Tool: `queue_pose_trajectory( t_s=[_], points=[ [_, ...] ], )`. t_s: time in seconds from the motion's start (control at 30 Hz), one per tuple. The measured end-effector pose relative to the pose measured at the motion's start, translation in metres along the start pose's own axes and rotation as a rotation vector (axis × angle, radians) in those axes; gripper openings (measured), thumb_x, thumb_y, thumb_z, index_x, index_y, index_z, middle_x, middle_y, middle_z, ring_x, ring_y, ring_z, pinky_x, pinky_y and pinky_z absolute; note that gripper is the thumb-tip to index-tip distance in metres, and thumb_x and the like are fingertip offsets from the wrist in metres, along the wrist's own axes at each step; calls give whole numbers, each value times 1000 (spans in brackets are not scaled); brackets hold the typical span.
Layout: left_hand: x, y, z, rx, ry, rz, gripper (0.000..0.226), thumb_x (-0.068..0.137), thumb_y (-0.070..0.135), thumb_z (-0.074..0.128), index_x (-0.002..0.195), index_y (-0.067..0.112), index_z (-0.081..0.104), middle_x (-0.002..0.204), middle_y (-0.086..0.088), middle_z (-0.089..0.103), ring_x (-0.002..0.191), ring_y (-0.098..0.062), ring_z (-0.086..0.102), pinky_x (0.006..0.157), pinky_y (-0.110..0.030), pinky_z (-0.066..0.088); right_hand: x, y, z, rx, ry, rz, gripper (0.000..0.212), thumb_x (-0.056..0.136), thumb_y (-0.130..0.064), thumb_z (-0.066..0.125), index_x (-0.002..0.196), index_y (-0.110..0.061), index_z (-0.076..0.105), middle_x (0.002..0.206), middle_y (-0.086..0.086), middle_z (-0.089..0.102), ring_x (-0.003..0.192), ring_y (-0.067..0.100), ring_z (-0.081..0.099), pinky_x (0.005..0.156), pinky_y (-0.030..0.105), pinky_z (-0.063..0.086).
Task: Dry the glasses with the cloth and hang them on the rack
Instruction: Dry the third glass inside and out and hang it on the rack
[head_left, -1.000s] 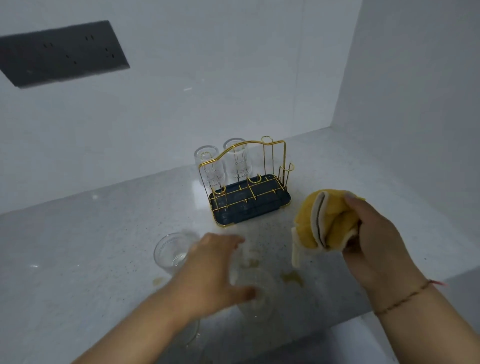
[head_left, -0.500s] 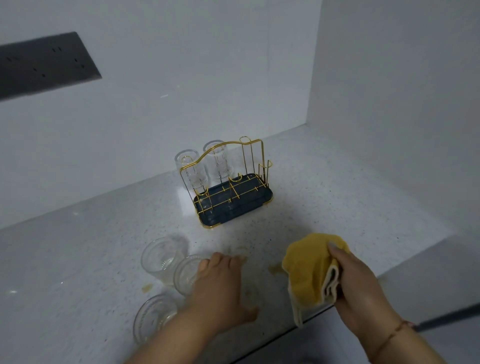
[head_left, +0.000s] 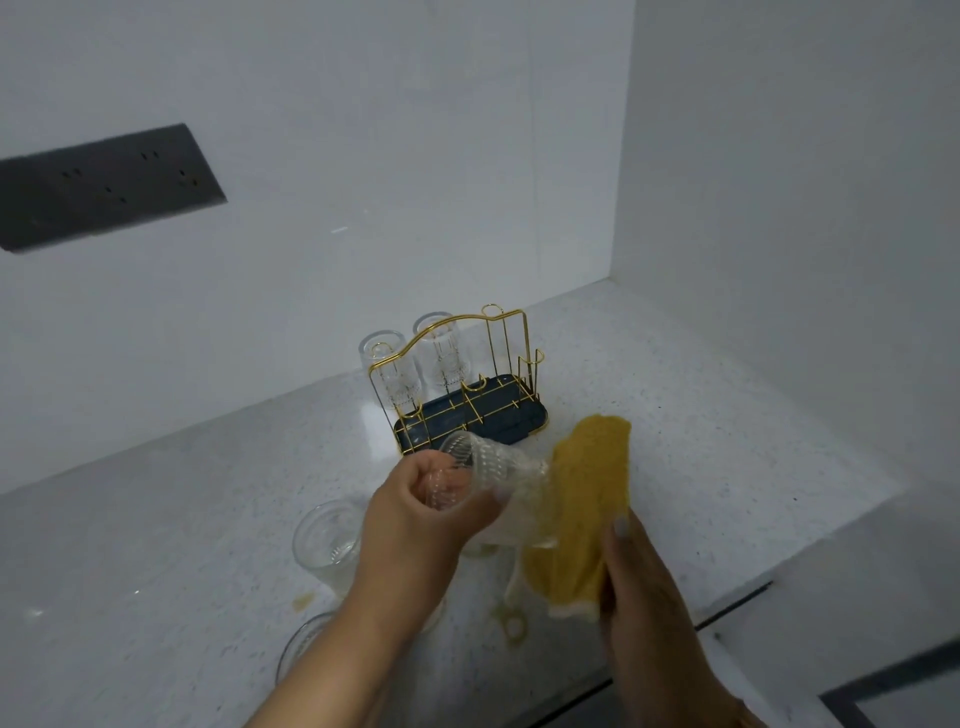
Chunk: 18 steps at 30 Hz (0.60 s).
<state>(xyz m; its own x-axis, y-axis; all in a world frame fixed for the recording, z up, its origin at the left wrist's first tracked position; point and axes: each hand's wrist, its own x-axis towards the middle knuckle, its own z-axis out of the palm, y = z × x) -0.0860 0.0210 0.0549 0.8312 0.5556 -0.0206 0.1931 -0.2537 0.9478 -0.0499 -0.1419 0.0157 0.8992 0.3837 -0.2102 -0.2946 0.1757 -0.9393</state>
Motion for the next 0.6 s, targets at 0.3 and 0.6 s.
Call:
queue_pose_trajectory(
  t_s=[0.3, 0.6],
  points=[
    [-6, 12, 4, -385, -49, -23, 62, 49, 43, 79, 97, 4, 70, 82, -8, 76, 73, -13, 71, 61, -16, 53, 7, -9, 4, 363, -83, 134, 44, 83, -44, 45, 110, -16, 65, 100, 12, 73, 86, 28, 70, 80, 43, 53],
    [11, 24, -11, -548, 21, -66, 100, 38, 38, 83, 128, 4, 56, 92, -6, 75, 83, -17, 69, 97, -42, 47, 8, -32, -14, 25, 111, -246, 51, 66, -69, 63, 110, -46, 50, 101, -9, 69, 92, 17, 69, 67, 30, 56]
  ],
)
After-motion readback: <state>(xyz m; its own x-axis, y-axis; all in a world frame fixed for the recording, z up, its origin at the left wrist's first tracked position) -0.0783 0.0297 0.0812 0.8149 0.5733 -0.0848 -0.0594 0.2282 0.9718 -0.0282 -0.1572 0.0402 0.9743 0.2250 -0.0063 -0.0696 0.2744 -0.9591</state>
